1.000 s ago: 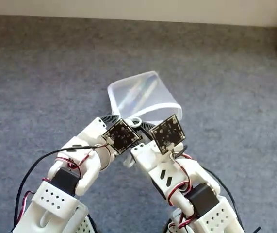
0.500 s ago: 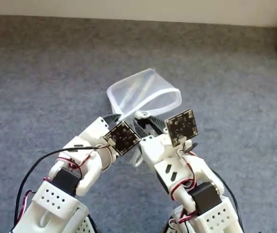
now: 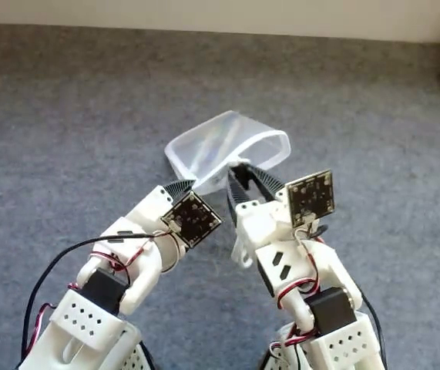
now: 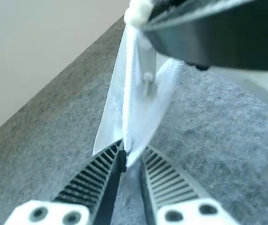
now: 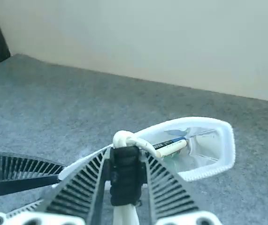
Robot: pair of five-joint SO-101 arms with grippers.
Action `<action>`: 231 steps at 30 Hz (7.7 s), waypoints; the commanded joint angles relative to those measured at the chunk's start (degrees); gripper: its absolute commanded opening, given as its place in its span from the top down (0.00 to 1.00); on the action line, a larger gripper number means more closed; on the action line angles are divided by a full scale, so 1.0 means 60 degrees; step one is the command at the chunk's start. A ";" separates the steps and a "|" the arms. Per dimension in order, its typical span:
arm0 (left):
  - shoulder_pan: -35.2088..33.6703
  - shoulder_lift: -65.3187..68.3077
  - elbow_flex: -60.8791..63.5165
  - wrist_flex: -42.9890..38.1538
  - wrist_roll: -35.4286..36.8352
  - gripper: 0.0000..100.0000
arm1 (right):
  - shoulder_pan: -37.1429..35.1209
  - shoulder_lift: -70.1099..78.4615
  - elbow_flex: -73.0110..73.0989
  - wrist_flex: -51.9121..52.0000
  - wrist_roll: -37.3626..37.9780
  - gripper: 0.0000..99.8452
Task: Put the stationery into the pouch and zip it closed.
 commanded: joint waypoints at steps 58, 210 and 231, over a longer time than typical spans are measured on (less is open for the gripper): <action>-0.0696 -0.0022 -0.0637 0.0703 0.0220 0.99 | -0.0681 -0.0242 -0.0007 0.1634 -0.0278 0.89; -0.1487 -0.5429 0.0579 0.2300 0.2432 0.72 | 0.0476 -0.3275 0.1033 0.2264 -0.1348 0.79; -0.1473 -0.5429 0.1560 0.0440 0.2403 0.99 | 0.0476 -0.3275 0.1766 0.1370 -0.1348 0.94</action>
